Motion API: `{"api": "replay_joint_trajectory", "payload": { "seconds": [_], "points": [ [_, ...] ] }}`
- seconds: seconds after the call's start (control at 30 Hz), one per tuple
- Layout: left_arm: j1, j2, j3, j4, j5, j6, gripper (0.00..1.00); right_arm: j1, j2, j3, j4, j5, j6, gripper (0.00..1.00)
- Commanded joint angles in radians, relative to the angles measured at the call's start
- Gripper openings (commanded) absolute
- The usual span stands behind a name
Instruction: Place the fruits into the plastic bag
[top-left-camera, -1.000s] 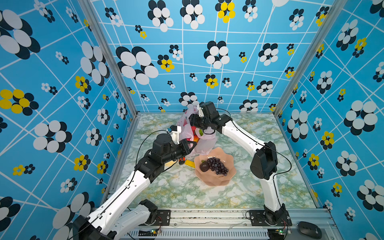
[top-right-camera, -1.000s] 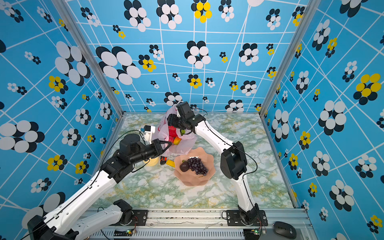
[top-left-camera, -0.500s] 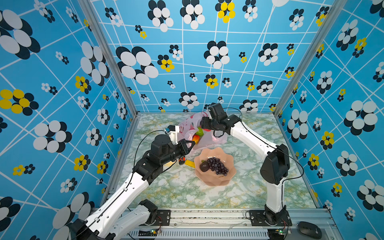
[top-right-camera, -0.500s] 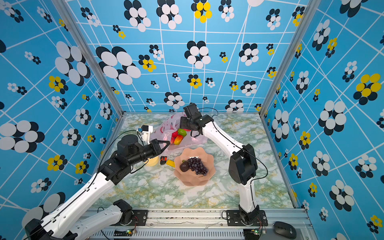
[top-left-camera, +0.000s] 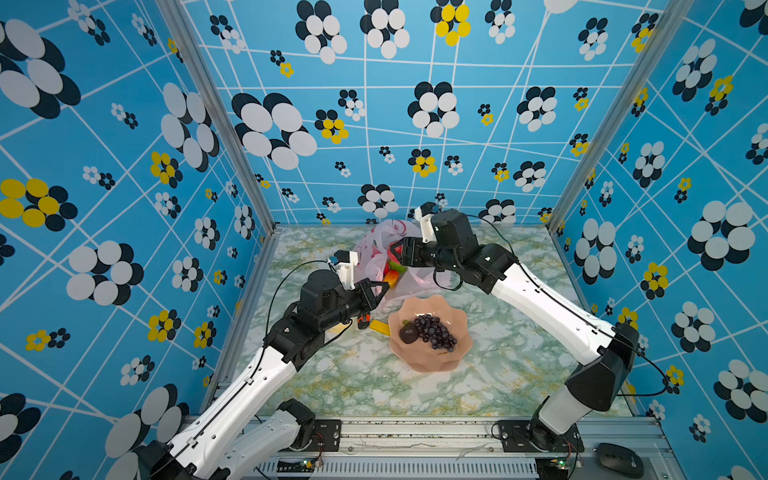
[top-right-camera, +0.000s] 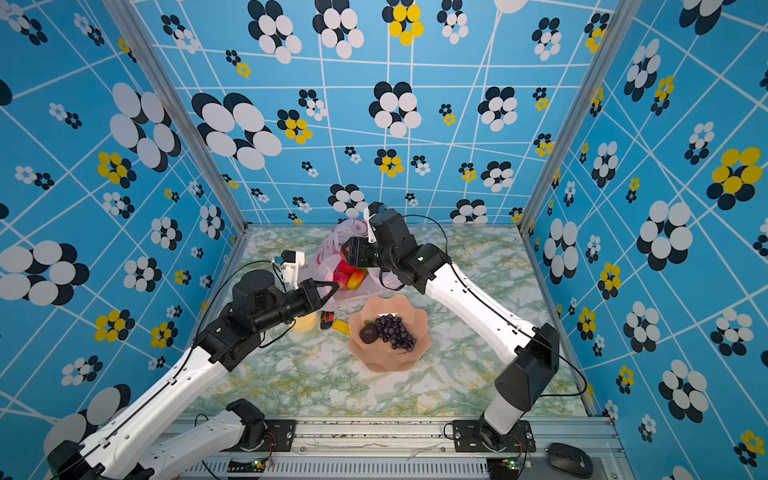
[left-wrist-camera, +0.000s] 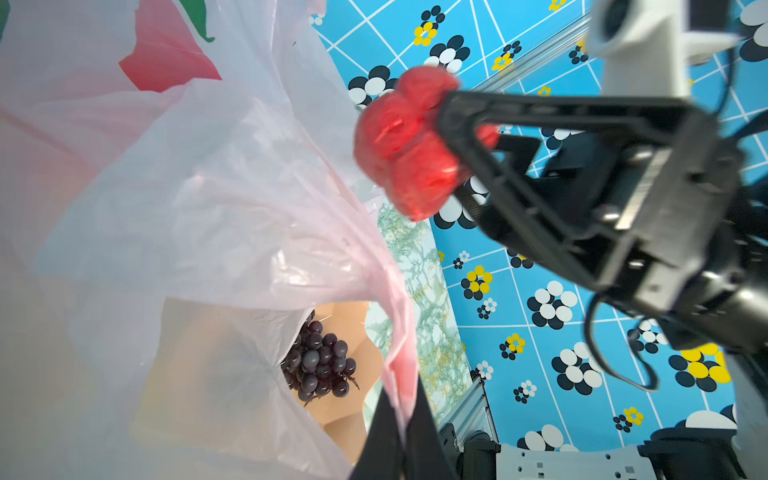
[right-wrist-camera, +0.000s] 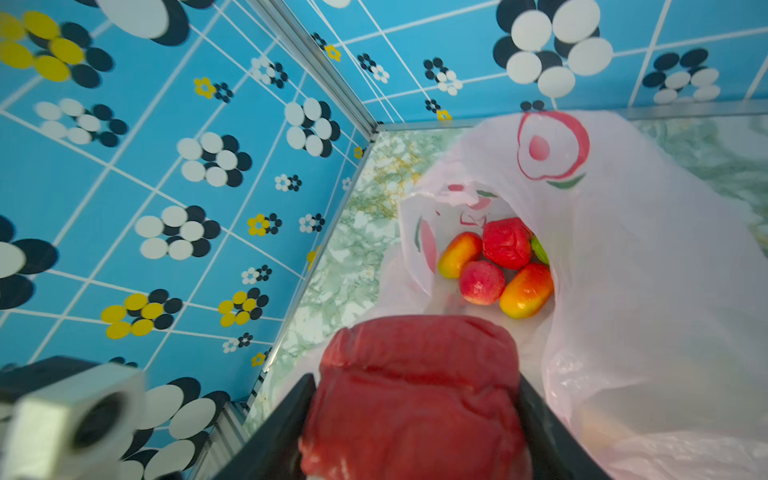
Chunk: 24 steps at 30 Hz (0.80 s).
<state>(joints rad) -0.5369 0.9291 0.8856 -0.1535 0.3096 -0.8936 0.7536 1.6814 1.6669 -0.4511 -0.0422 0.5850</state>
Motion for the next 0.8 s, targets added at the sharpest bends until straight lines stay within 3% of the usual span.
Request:
{"api": "replay_joint_trajectory", "payload": {
  "seconds": [0.0, 0.2, 0.4, 0.63, 0.77],
  "points": [
    [0.005, -0.031, -0.008, 0.025, -0.017, 0.006, 0.00, -0.007, 0.054, -0.056, 0.059, -0.017, 0.051, 0.63],
    [0.005, -0.024, -0.009, 0.034, 0.000, 0.002, 0.00, -0.010, 0.278, 0.186, -0.046, -0.062, -0.013, 0.63],
    [0.003, -0.030, -0.037, 0.060, -0.001, -0.019, 0.00, -0.031, 0.560, 0.510, -0.126, -0.156, 0.045, 0.64],
    [0.005, -0.029, -0.044, 0.053, -0.007, -0.010, 0.00, -0.073, 0.797, 0.850, -0.237, -0.098, 0.044, 0.66],
    [0.006, -0.025, -0.036, 0.045, -0.010, -0.002, 0.00, -0.119, 0.856, 0.935, -0.246, -0.100, 0.066, 0.67]
  ]
}}
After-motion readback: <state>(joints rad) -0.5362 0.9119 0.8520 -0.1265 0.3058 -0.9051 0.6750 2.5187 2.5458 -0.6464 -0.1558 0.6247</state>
